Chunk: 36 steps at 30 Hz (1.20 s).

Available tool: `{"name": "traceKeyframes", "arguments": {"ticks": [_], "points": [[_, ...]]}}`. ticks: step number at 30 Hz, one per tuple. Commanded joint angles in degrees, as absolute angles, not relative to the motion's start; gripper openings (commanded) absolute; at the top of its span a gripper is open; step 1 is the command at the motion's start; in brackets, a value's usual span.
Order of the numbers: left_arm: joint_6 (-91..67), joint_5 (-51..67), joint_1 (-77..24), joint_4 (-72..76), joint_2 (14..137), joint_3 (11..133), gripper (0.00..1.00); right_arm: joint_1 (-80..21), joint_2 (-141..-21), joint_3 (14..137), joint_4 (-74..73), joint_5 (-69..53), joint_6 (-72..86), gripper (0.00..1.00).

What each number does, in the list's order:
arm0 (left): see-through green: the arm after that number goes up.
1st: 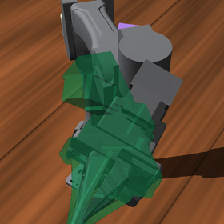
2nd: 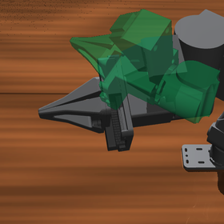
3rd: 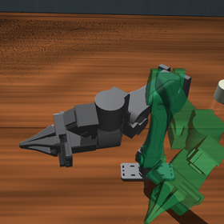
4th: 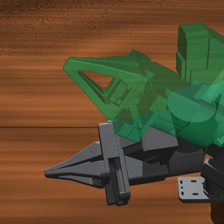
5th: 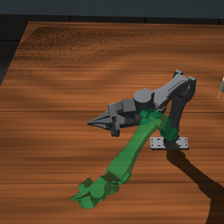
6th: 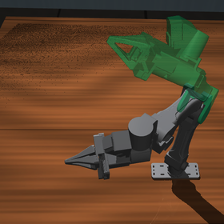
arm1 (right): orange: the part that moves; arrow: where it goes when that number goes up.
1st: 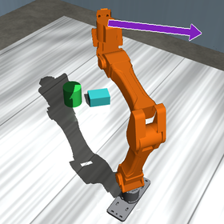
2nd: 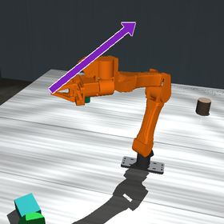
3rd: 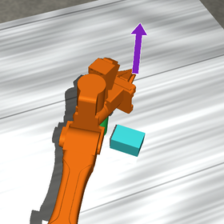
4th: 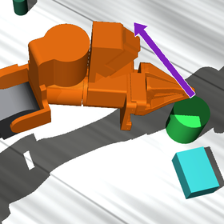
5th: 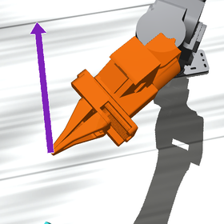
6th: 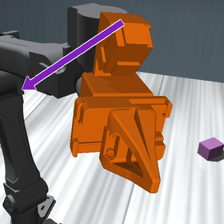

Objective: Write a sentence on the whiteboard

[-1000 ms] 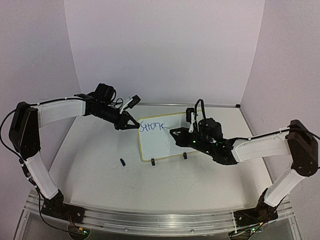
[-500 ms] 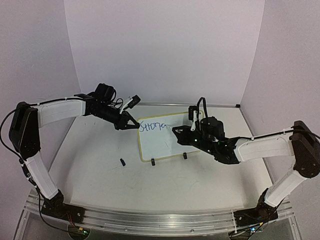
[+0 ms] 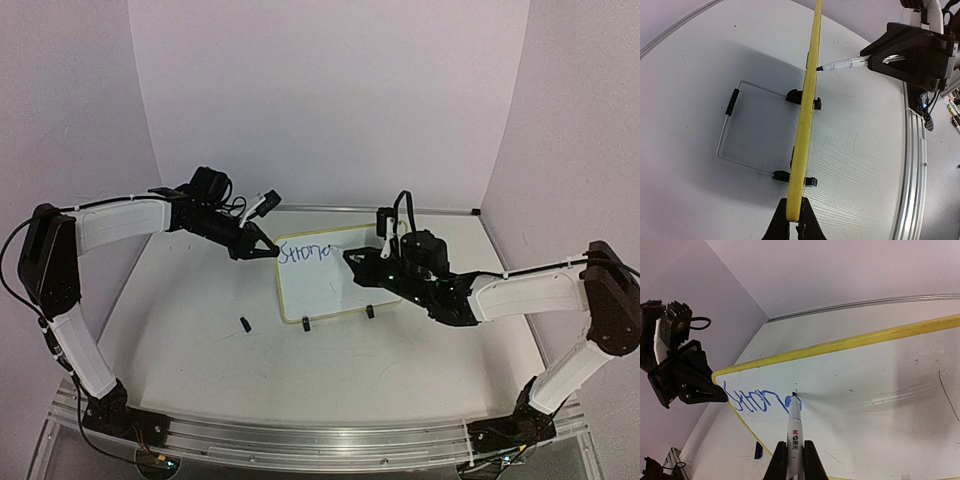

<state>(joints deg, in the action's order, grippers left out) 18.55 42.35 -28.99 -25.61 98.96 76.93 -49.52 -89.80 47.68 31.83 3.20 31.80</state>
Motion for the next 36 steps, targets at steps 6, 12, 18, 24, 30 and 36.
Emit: {"name": "traceKeyframes", "arguments": {"ticks": [6, 12, 18, 24, 30, 36], "points": [[21.3, 38.7, -30.0, -29.6, 98.8, 78.0, 0.0, -49.3, -89.9, 46.5, 32.0, 4.2, 33.6, 0.0], [21.3, 38.7, -30.0, -29.6, 98.9, 78.0, 0.0, -49.3, -90.3, 45.2, 31.6, 3.6, 35.0, 0.0], [21.3, 38.7, -30.0, -29.6, 98.9, 78.0, 0.0, -49.3, -91.5, 44.5, 31.2, 2.5, 35.9, 0.0], [21.3, 38.6, -30.0, -29.7, 99.0, 78.0, 0.0, -49.9, -92.3, 44.2, 31.1, 2.1, 36.4, 0.0], [21.3, 38.6, -30.1, -29.6, 99.0, 78.0, 0.0, -50.4, -92.7, 44.9, 31.5, 1.6, 36.4, 0.0], [21.3, 38.5, -30.1, -29.7, 98.9, 78.0, 0.0, -50.7, -93.1, 46.4, 31.9, 0.8, 35.7, 0.0]]}}
